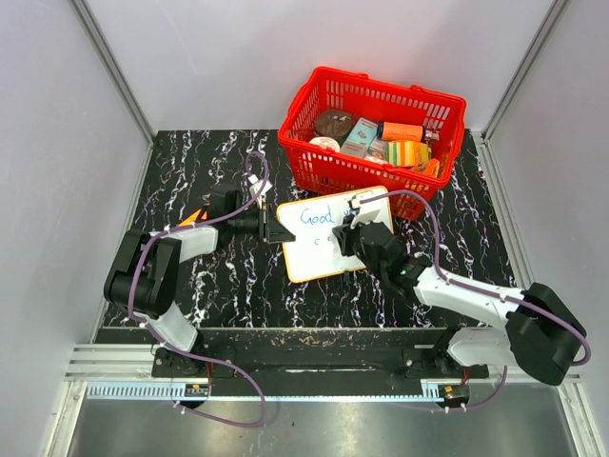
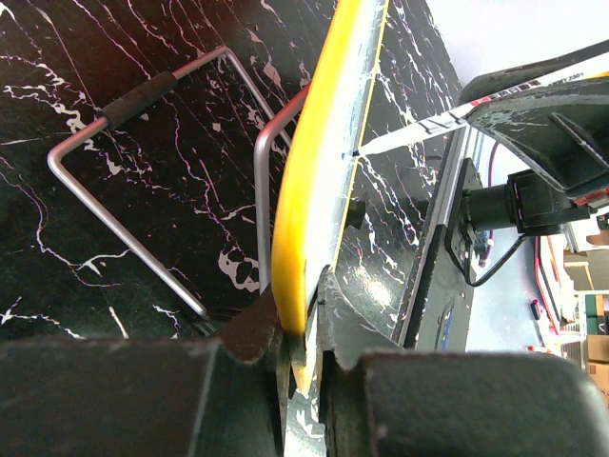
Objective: Write a sentence on the whiteboard
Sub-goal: Write on the whiteboard at the whiteboard stand.
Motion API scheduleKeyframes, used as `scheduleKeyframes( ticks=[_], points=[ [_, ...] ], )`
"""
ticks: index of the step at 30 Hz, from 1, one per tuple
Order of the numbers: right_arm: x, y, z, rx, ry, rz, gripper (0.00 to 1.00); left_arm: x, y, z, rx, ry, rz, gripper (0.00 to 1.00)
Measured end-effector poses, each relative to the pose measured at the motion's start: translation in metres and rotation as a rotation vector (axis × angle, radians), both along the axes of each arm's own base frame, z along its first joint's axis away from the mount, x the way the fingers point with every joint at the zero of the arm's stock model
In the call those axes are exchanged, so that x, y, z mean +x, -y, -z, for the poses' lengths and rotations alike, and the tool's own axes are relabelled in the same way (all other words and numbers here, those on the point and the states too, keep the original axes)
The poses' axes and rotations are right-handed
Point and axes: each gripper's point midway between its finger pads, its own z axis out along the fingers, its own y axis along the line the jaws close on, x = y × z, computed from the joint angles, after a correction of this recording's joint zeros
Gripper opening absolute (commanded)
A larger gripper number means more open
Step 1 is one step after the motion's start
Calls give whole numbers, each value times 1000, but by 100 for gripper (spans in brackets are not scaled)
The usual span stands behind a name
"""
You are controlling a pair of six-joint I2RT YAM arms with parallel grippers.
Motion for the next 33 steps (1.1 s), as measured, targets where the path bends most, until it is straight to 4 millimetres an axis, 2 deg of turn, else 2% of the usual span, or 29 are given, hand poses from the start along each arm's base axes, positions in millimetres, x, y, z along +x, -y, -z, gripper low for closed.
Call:
scheduleKeyframes(
  ticks=[17,26,33],
  points=[
    [-10,7,9,-18,-26,-14,0,0,0,0,0,0,0,0],
    [-12,12,-23,41,42,-6,0,0,0,0,0,1,0,0],
    [-3,9,-7,1,13,10,0,0,0,0,0,0,0,0]
  ],
)
